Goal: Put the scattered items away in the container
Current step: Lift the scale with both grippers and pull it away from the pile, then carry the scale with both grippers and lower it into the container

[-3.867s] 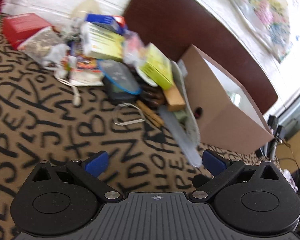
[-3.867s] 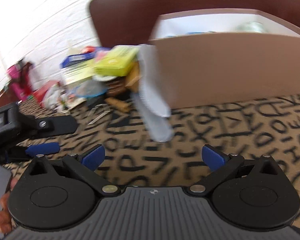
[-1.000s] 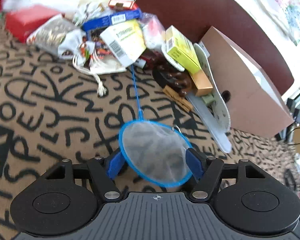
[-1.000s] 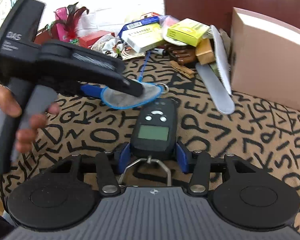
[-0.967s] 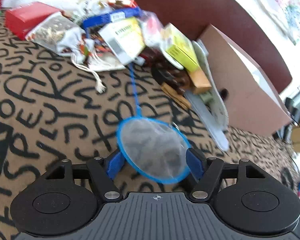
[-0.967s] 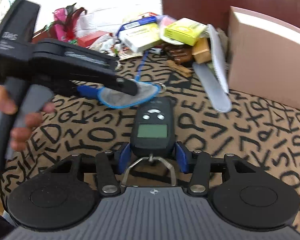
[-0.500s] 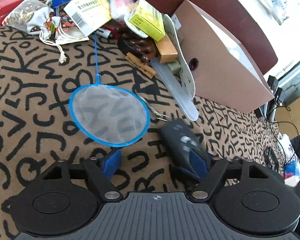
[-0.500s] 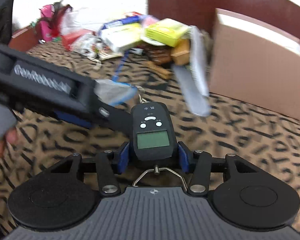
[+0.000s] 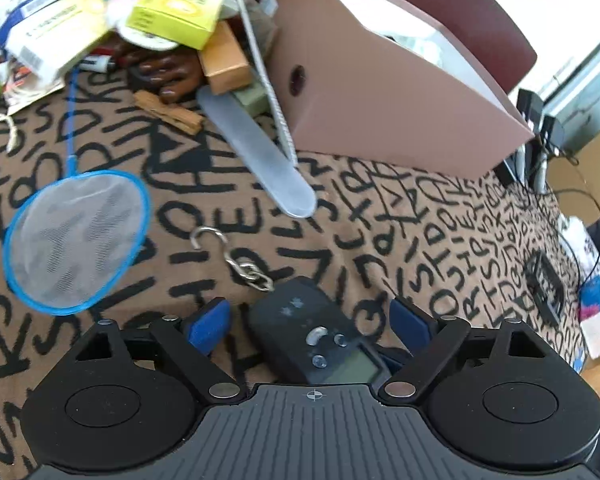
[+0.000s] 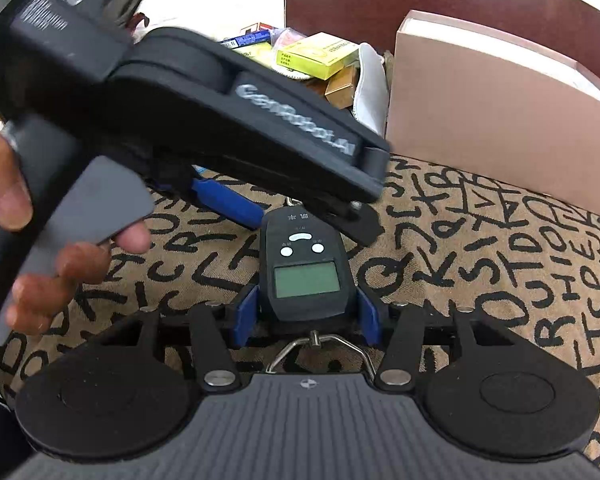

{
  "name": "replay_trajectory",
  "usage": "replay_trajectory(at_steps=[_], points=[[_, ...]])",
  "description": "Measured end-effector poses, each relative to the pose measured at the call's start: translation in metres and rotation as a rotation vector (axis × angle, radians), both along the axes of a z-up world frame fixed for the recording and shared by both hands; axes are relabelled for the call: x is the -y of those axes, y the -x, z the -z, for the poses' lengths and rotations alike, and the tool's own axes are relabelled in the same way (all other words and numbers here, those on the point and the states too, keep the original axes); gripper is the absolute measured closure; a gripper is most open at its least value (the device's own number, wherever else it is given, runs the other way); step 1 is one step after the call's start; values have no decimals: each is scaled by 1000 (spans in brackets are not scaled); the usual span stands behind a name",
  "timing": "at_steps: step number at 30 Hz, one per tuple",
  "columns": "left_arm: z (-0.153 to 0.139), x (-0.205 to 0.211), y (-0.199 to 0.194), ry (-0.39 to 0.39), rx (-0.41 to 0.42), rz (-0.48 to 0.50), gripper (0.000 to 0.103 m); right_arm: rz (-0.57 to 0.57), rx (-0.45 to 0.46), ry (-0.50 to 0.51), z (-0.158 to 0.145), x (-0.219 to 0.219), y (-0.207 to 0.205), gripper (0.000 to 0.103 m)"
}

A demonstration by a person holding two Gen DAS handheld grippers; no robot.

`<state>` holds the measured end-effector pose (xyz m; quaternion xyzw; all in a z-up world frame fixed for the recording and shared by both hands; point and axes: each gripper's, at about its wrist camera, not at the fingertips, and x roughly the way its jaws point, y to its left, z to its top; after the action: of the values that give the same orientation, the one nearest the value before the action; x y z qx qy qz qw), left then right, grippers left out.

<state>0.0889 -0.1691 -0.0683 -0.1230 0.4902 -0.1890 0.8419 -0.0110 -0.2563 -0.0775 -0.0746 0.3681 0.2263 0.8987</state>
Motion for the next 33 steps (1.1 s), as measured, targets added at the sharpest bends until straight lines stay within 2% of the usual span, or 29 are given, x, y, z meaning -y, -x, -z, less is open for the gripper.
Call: replay_trajectory(at_steps=[2,3,7,8,10,11,12,16,17,18,19,21,22,27,33], points=[[-1,6,3,-60,20,17,30,2,1,-5,0,5,3,43],[-2,7,5,-80,30,23,39,3,2,-6,0,7,5,42],[-3,3,9,-73,15,7,39,-9,7,-7,2,11,10,40],[-2,4,9,-77,18,9,29,-8,8,-7,3,10,10,40],[0,8,7,-86,20,13,26,-12,12,-2,3,9,12,38],[-1,11,7,-101,25,23,27,-16,18,9,3,7,13,39],[-2,14,8,-120,31,31,37,-23,22,18,2,6,15,39],[-2,14,12,-137,40,44,37,-31,13,-1,3,15,24,39],[-1,15,11,-138,43,41,29,-27,10,-7,4,16,24,39],[0,17,11,-142,48,43,28,-23,11,-7,4,15,24,40],[1,20,11,-159,57,49,28,-25,15,-7,4,13,24,45],[1,26,13,-200,82,61,38,-22,18,-15,4,9,22,48],[1,26,14,-203,86,60,38,-16,12,-16,3,8,22,49],[-11,20,19,-187,97,39,40,-20,-4,-73,-12,16,28,49],[-51,22,12,-153,177,23,40,-26,93,-75,-42,27,27,49]])
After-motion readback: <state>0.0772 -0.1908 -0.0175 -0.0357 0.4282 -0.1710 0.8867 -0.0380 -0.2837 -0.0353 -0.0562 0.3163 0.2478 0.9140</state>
